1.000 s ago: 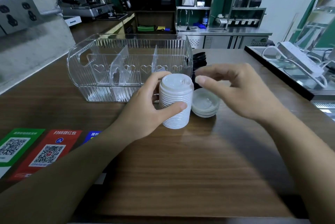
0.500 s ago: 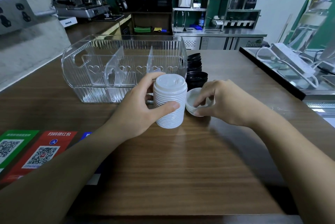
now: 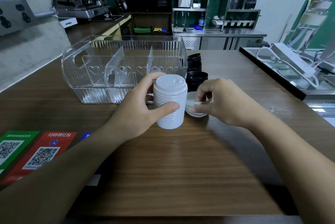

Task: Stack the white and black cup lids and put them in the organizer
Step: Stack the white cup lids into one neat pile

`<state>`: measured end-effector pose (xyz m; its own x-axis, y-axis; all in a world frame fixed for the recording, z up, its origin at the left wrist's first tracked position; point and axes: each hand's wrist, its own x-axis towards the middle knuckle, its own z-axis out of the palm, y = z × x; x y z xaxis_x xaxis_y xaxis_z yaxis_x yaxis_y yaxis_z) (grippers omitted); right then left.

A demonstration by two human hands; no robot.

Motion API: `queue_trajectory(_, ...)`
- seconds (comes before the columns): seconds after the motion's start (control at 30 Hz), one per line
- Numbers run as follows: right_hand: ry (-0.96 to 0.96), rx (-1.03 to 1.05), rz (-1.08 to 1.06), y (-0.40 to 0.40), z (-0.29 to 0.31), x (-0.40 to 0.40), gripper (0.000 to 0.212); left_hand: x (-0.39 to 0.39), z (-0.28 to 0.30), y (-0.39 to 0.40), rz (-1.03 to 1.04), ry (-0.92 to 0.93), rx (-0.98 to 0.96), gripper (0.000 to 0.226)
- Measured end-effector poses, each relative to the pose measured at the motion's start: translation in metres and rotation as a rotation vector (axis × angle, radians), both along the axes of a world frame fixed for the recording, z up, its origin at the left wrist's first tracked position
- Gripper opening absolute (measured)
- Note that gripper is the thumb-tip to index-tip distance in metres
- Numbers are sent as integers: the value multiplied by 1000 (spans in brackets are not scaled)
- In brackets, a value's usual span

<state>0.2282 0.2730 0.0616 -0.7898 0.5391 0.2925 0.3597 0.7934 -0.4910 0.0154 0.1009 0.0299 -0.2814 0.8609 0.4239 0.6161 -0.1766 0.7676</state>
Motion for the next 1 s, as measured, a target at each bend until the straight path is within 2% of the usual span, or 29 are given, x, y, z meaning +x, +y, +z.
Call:
queue_trajectory(0.17,123,-129,49,2,11,7,18,-1,-1,1,8,10,-2,74)
queue_trajectory(0.3,208,-132,21,4,15,9,28,-1,-1,0,16,10,-14,73)
queue_trajectory(0.43,369,-228,7,5,18,8,32,-1,0,0,72,62,-12,71)
queue_trajectory(0.53,475,-292,19,2,20,7,34,0,0,-1,123,112,-2,78)
queue_trajectory(0.67,586,-429,56,-5,23,7,39,6,2,-3,187,217,75,94)
queue_trajectory(0.8,624,-630,166,-17,19,-1,40,19,5,-5,141,325,204,99)
queue_trajectory(0.9,642,-653,195,-30,15,-8,28,24,4,-3,94,380,275,100)
queue_trajectory(1.0,651,-663,210,-40,14,-11,27,23,2,-3,72,399,294,97)
